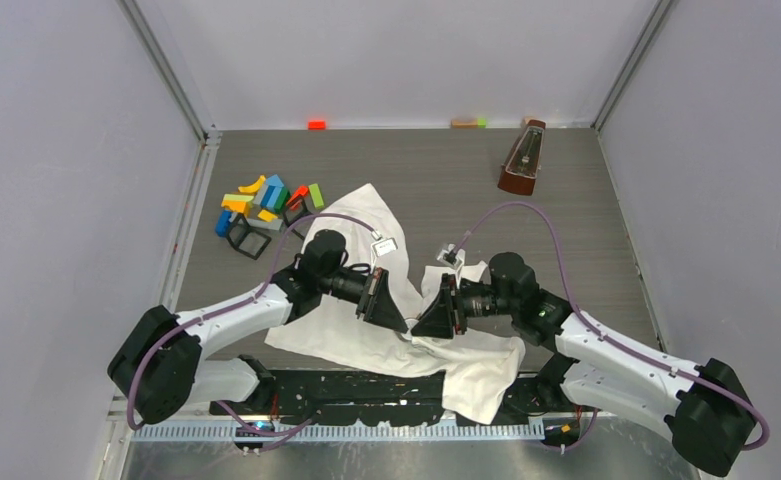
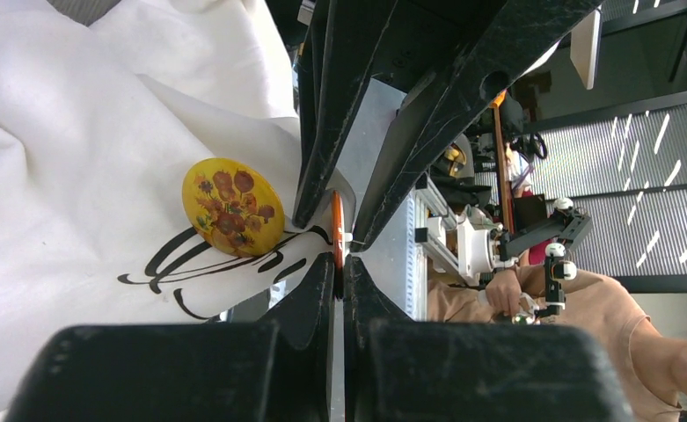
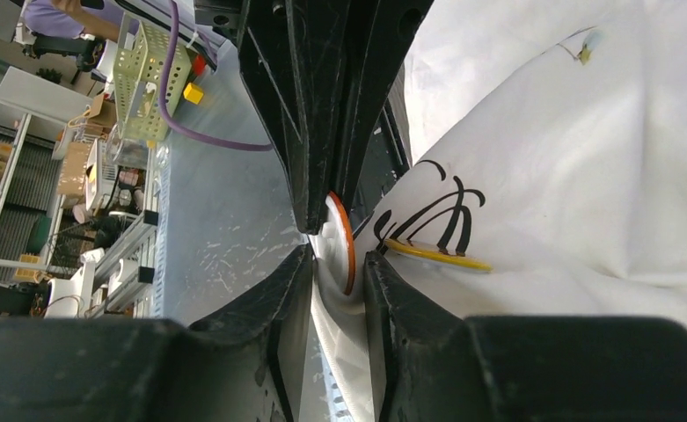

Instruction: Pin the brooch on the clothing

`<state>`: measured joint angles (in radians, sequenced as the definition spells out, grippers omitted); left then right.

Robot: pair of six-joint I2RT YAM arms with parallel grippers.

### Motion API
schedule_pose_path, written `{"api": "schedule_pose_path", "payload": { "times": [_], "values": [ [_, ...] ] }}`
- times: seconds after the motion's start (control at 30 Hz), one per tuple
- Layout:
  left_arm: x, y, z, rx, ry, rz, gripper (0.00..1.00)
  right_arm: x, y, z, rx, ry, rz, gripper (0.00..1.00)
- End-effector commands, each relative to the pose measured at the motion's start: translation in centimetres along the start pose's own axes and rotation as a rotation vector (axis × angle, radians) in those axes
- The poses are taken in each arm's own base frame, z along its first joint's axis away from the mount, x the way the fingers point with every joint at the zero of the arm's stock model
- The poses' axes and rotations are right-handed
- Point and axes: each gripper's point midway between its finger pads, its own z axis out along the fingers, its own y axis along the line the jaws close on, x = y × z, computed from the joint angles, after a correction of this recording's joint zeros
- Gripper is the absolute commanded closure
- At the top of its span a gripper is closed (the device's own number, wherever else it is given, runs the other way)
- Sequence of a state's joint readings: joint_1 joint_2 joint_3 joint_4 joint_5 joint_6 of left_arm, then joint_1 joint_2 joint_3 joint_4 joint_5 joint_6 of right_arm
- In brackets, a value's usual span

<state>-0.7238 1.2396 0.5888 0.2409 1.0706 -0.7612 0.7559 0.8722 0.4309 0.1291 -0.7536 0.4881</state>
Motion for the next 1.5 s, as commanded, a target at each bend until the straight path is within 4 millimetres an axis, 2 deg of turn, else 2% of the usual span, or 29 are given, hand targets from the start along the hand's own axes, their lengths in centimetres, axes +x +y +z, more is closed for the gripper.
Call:
{"api": "schedule_pose_path", "payload": {
  "times": [0.0,0.93,1.27,1.47],
  "values": [
    [-1.2,-2.0,-0.2,0.062,0.006,0.075,1.0,-1.0,-0.6,0.5,0.026,-0.022,-0.005,0.69],
    [-1.2,-2.0,-0.1,0.071,0.007,0.079,1.0,-1.3,-5.5,0.9,0.276,-0.051,0.11,0.91],
    [-1.2,-2.0,-0.1,0.066,0.0,0.082,1.0,-1.4,-6.5,0.3,0.343,-0.086,0.117,0.94],
    [-1.5,-0.9,-0.3,0.006,-0.026,0.072,1.0,-1.6,-6.6,-0.4,0.363,-0.114,0.115,0.94]
  ]
}}
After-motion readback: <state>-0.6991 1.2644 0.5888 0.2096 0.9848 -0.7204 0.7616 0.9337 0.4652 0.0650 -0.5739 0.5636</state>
